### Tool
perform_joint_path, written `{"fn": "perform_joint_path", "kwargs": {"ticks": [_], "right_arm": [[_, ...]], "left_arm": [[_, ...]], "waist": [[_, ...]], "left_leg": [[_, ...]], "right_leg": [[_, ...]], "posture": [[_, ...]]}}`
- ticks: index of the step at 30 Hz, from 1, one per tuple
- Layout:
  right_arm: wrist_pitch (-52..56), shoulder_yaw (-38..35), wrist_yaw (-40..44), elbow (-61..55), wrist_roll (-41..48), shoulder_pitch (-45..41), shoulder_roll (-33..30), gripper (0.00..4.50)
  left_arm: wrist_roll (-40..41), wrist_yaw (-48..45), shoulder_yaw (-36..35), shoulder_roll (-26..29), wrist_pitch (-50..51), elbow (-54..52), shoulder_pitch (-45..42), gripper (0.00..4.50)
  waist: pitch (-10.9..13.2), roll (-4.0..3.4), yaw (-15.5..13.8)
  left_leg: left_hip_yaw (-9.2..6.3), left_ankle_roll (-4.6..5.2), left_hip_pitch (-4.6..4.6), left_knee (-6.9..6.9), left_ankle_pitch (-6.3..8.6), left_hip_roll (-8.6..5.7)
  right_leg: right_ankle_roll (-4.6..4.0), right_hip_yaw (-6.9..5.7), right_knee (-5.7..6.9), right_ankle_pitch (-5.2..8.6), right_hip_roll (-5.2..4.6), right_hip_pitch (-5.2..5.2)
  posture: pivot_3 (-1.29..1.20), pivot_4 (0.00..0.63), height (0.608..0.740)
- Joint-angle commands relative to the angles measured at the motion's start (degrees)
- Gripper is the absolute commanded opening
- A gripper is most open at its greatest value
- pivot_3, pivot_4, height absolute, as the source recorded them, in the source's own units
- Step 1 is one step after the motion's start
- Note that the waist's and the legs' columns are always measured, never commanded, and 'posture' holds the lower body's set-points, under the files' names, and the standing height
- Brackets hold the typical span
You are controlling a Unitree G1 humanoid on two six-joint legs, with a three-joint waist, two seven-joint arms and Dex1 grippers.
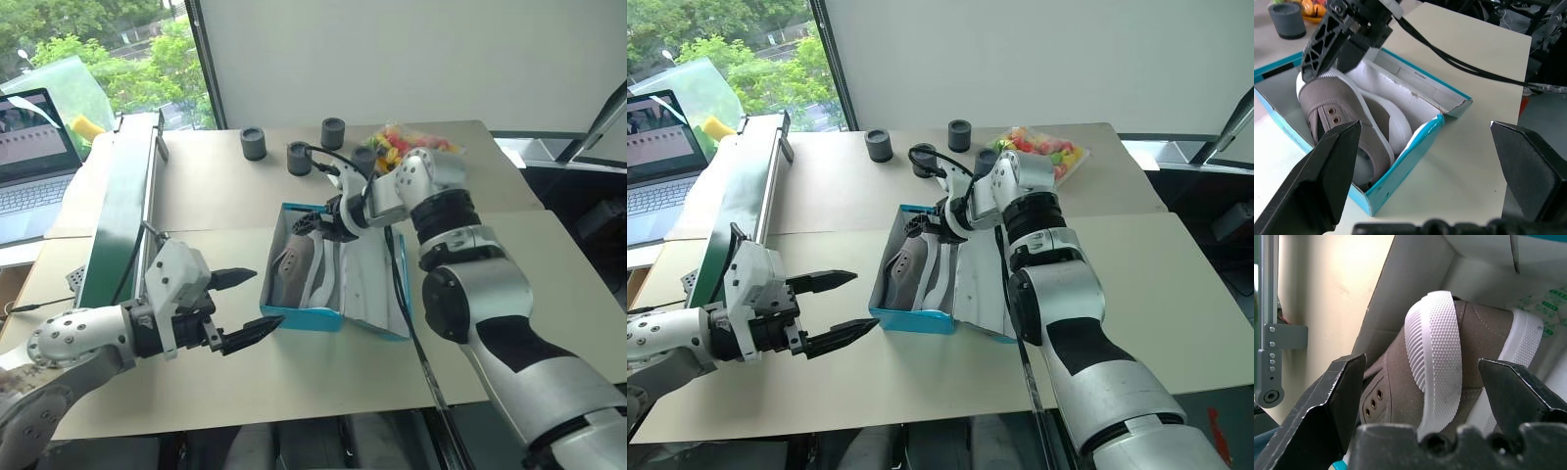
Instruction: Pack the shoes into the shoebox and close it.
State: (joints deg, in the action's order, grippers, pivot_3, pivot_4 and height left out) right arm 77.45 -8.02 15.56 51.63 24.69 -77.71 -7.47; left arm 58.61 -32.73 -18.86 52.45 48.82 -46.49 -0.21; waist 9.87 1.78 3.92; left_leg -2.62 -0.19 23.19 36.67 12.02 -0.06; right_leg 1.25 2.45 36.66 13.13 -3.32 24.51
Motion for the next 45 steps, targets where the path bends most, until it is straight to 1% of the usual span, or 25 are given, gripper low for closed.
{"fn": "perform_joint_path", "kwargs": {"ticks": [1, 3, 6, 9, 11, 12, 14, 15, 16, 18, 19, 21, 25, 29, 34, 37, 39, 41, 45], "right_arm": [[-1.1, -0.1, -0.4, -5.4, -0.7, 1.3, 0.5, 4.32], [-1.6, 0.3, 0.3, -8.4, -0.8, 2.6, 0.8, 4.32], [-1.9, 1.5, 1.8, -16.6, -0.3, 5.7, 0.5, 4.32], [-1.2, 2.9, 2.5, -23.4, -0.2, 8.1, -0.6, 3.58], [0.1, 3.0, 2.9, -26.2, 0.1, 8.9, -1.1, 2.9], [0.7, 3.2, 3.5, -27.7, 0.4, 9.2, -1.6, 2.48], [0.8, 3.7, 4.1, -29.4, 0.1, 9.4, -2.7, 1.95], [-0.2, 4.3, 4.4, -30.0, -0.6, 9.5, -3.3, 1.55], [-1.0, 4.6, 4.5, -30.4, -1.0, 9.7, -3.7, 1.55], [-1.8, 4.9, 4.9, -31.0, -1.1, 9.9, -4.1, 0.85], [-1.9, 4.7, 5.1, -31.5, -0.8, 10.1, -4.2, 0.65], [-2.4, 5.5, 6.4, -33.2, -0.4, 10.8, -4.7, 0.04], [-3.2, 12.5, 11.9, -39.8, 0.1, 14.9, -6.6, 0.04], [-4.0, 15.1, 13.4, -41.5, -0.6, 17.4, -6.8, 0.04], [-5.9, 18.7, 15.2, -40.8, -1.9, 18.9, -7.0, 0.04], [-10.0, 21.4, 15.7, -36.7, -4.5, 18.7, -6.6, 0.04], [-15.4, 25.3, 16.9, -31.9, -7.8, 18.1, -6.4, 0.04], [-18.9, 27.6, 18.5, -28.4, -9.8, 17.3, -5.8, 0.04], [-25.4, 30.5, 21.5, -18.6, -13.5, 14.4, -2.4, 0.04]], "left_arm": [[-0.4, -0.8, 0.2, 0.6, -1.3, -0.3, -0.9, 4.5], [-0.5, -0.8, 0.1, 0.6, -1.2, -0.4, -0.9, 4.5], [0.2, -0.7, -0.8, 0.7, -0.8, -0.7, -0.2, 4.5], [0.5, -0.4, -1.2, 0.7, -0.6, -1.2, 0.3, 4.5], [1.1, -0.1, -1.4, 0.6, -0.5, -1.5, 0.4, 4.5], [1.3, 0.0, -1.4, 0.6, -0.5, -1.7, 0.5, 4.5], [1.1, 0.0, -1.1, 0.6, -0.6, -1.7, 0.6, 4.5], [1.1, 0.1, -1.1, 0.7, -0.6, -1.7, 0.6, 4.5], [1.1, 0.0, -1.1, 0.7, -0.7, -1.7, 0.6, 4.5], [1.3, 0.1, -1.2, 0.8, -0.7, -1.8, 0.6, 4.5], [1.4, 0.0, -1.3, 0.8, -0.6, -1.7, 0.6, 4.5], [1.5, 0.0, -1.3, 0.9, -0.6, -1.7, 0.5, 4.5], [1.4, -0.1, -1.0, 1.2, -0.6, -1.1, 0.1, 4.5], [1.6, 0.2, -0.8, 1.3, -0.5, -0.8, -0.4, 4.5], [2.2, 0.8, -1.3, 1.4, -0.2, -0.9, -0.2, 4.5], [2.9, 1.4, -1.6, 1.5, -0.1, -1.3, 0.1, 4.5], [3.6, 2.0, -2.1, 1.5, 0.0, -1.8, 0.5, 4.5], [4.2, 2.6, -2.4, 1.5, 0.0, -2.2, 0.8, 4.5], [5.3, 3.7, -2.6, 1.6, -0.1, -2.8, 1.3, 4.5]], "waist": [[0.0, 0.0, 0.0], [0.0, 0.0, -0.1], [0.0, -0.02, -0.1], [0.0, -0.02, -0.1], [0.0, -0.02, -0.2], [0.0, -0.02, -0.2], [0.0, -0.02, -0.2], [0.0, -0.02, -0.2], [0.0, -0.02, -0.2], [0.0, -0.02, -0.1], [0.0, -0.02, -0.1], [0.0, -0.02, -0.2], [0.0, -0.02, -0.2], [0.0, -0.02, -0.1], [0.0, -0.02, -0.2], [0.0, -0.02, -0.2], [0.0, -0.02, -0.2], [0.0, -0.02, -0.1], [0.0, -0.01, 0.0]], "left_leg": [[0.0, 0.0, 0.0, 0.0, 0.0, 0.0], [-0.01, 0.0, 0.01, 0.0, 0.0, 0.0], [-0.02, 0.0, 0.02, 0.0, 0.0, 0.0], [-0.02, 0.0, 0.03, 0.0, 0.0, 0.0], [-0.02, 0.0, 0.02, 0.0, 0.0, 0.0], [-0.02, 0.0, 0.02, 0.0, 0.0, 0.0], [-0.02, 0.0, 0.01, 0.0, 0.0, 0.0], [-0.01, 0.0, 0.0, 0.0, 0.0, 0.0], [-0.01, 0.0, 0.0, 0.0, 0.0, 0.0], [-0.02, 0.0, 0.0, 0.0, 0.0, 0.0], [-0.01, 0.0, 0.0, 0.0, 0.0, 0.0], [-0.01, 0.0, 0.0, 0.0, 0.0, 0.0], [-0.01, 0.0, 0.01, 0.0, 0.0, 0.0], [-0.01, 0.0, -0.02, 0.0, 0.0, 0.0], [-0.01, 0.0, -0.03, 0.03, 0.0, 0.0], [-0.01, 0.0, -0.03, 0.03, 0.0, 0.0], [-0.01, 0.0, -0.05, 0.03, 0.0, 0.0], [-0.01, 0.0, -0.1, 0.03, 0.0, -0.01], [0.01, 0.0, -0.26, 0.03, 0.0, 0.01]], "right_leg": [[0.0, 0.0, 0.0, 0.0, 0.0, 0.0], [0.01, -0.01, -0.01, 0.0, -0.01, -0.01], [0.01, -0.02, 0.0, 0.01, -0.01, 0.01], [0.01, -0.01, 0.02, 0.01, -0.01, 0.03], [0.02, -0.02, 0.01, 0.01, -0.01, 0.02], [0.02, -0.02, 0.02, 0.01, -0.01, 0.02], [0.02, -0.02, 0.02, 0.01, -0.02, 0.02], [0.02, -0.02, 0.03, 0.01, -0.02, 0.02], [0.01, -0.02, 0.03, 0.01, -0.01, 0.02], [0.01, -0.01, 0.02, 0.01, -0.01, 0.02], [0.02, -0.01, 0.02, 0.01, -0.01, 0.02], [0.01, -0.01, 0.02, 0.01, -0.01, 0.02], [0.02, -0.01, 0.01, 0.01, -0.02, 0.02], [0.02, 0.0, 0.04, 0.01, -0.02, 0.01], [0.02, 0.0, 0.06, 0.01, -0.02, 0.0], [0.02, -0.01, 0.05, 0.01, -0.02, 0.0], [0.02, 0.0, 0.06, 0.01, -0.02, -0.01], [0.02, 0.0, 0.06, 0.01, -0.03, -0.06], [0.02, 0.02, 0.08, 0.01, -0.01, -0.18]], "posture": [[0.0, 0.15, 0.74], [0.0, 0.15, 0.74], [0.0, 0.15, 0.74], [0.0, 0.15, 0.74], [0.0, 0.15, 0.74], [0.0, 0.15, 0.74], [0.0, 0.15, 0.74], [0.0, 0.15, 0.74], [0.0, 0.15, 0.74], [0.0, 0.15, 0.74], [0.0, 0.15, 0.74], [0.0, 0.15, 0.74], [0.0, 0.15, 0.74], [0.0, 0.15, 0.74], [0.0, 0.15, 0.74], [0.0, 0.15, 0.74], [0.0, 0.15, 0.74], [0.0, 0.15, 0.74], [0.0, 0.15, 0.74]]}}
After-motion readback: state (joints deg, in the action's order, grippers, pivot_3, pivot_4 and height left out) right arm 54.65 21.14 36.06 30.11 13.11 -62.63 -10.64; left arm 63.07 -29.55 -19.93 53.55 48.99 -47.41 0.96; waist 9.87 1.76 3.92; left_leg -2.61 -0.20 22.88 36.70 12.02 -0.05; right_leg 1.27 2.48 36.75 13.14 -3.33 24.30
